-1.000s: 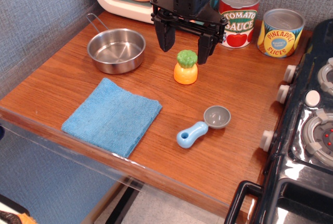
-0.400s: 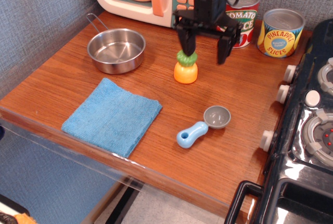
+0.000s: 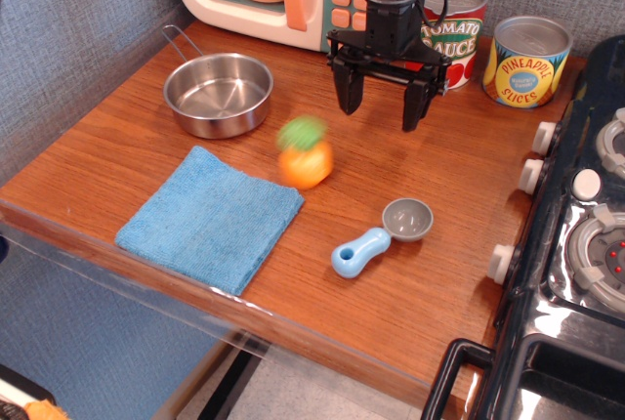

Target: Move orange bottle into the bowl

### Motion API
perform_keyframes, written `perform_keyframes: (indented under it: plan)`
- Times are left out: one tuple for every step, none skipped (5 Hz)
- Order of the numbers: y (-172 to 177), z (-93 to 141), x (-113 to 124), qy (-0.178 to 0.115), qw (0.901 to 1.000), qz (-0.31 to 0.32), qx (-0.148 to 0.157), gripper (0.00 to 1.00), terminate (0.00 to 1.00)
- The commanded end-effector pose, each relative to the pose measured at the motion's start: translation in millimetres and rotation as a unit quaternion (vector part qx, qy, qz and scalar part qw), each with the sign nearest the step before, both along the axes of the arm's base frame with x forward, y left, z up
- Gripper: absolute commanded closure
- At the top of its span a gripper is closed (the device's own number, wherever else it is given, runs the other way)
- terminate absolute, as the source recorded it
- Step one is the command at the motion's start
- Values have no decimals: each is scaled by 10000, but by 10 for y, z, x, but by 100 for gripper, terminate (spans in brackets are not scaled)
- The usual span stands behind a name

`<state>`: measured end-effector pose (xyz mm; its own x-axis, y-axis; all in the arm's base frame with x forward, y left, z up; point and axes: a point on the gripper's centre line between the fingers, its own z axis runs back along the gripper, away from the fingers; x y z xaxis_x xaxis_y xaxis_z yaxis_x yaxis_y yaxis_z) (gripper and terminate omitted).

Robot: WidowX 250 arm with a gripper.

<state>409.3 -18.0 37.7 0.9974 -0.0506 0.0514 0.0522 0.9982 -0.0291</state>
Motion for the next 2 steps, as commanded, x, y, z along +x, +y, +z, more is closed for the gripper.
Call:
perform_keyframes:
  plan:
    - [-37, 518, -64, -709, 9970, -227, -192, 0, 0]
    - [51, 692, -180, -971, 9951, -106, -118, 0, 0]
